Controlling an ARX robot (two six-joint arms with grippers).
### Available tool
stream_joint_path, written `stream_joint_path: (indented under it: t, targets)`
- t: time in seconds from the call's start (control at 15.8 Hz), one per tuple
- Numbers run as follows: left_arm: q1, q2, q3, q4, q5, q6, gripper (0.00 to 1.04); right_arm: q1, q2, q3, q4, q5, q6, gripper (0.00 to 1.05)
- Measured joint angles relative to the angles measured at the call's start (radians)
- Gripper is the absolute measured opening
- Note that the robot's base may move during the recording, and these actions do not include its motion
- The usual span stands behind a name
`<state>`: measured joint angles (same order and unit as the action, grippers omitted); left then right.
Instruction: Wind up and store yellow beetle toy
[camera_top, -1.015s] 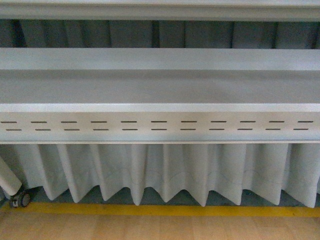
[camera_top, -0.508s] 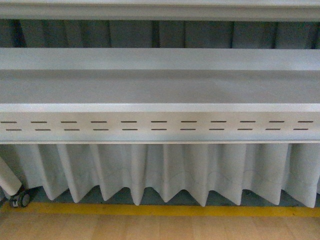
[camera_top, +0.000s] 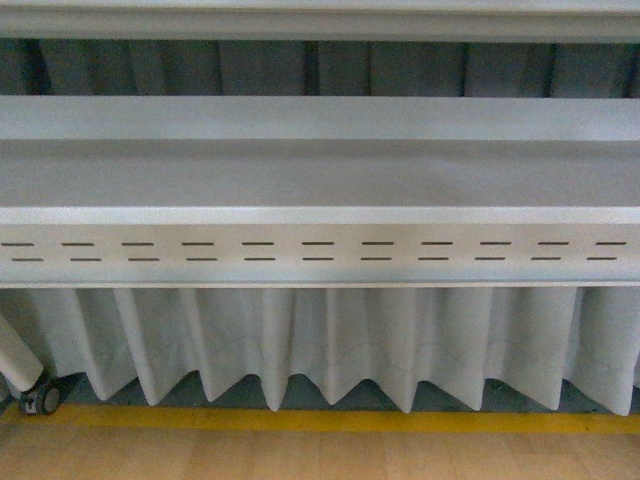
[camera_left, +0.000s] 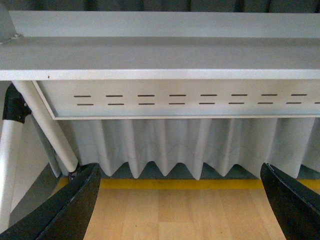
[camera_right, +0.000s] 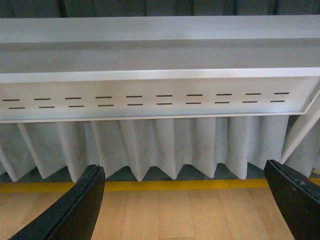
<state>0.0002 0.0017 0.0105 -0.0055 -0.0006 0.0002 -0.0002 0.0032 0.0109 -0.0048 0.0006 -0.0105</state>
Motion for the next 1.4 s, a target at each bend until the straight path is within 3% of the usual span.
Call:
stream_joint_path:
  t: [1.4]
  targets:
    - [0.000, 0.000, 0.000, 0.001, 0.000, 0.000, 0.98, 0.000, 0.000, 0.000, 0.001, 0.000, 0.000, 0.98]
